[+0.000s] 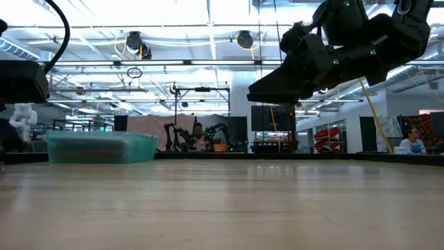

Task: Sort popcorn bags into baskets
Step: Put the popcorn bag into the blue bin

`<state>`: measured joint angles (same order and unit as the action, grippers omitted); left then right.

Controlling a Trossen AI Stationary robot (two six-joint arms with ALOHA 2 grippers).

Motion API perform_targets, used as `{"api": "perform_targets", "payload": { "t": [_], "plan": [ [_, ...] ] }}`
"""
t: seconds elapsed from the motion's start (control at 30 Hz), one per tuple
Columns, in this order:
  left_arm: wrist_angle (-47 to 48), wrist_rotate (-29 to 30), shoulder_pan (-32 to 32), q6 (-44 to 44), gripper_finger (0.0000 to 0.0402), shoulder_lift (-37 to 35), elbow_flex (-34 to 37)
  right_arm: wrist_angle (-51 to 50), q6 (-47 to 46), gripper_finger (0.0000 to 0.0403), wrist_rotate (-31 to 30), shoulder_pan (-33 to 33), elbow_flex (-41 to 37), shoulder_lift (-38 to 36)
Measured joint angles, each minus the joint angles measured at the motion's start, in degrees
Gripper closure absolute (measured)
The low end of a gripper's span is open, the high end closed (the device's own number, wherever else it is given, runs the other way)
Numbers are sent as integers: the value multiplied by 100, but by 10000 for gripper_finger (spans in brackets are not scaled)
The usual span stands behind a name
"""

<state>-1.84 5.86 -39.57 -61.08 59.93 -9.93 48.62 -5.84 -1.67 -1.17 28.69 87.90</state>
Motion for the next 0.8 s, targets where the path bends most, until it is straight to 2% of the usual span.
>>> {"api": "perform_targets", "payload": {
  "t": [0.1,0.23,0.27,0.5,0.7,0.8],
  "plan": [
    [45,67,0,200,278,133,7,-1,-38,204,-2,0,0,-1],
    [-166,141,17,597,377,312,15,63,-42,204,-2,0,0,0],
    [-241,216,11,702,388,313,15,101,-45,204,-2,0,0,0],
    [-867,907,291,1552,397,301,28,644,-247,204,-26,0,2,0],
    [-1764,1755,793,2696,399,301,24,828,-688,204,-994,-144,4,-2],
    [-2372,2275,1112,3368,399,297,22,820,-957,198,-1227,-256,7,0]
  ]
}}
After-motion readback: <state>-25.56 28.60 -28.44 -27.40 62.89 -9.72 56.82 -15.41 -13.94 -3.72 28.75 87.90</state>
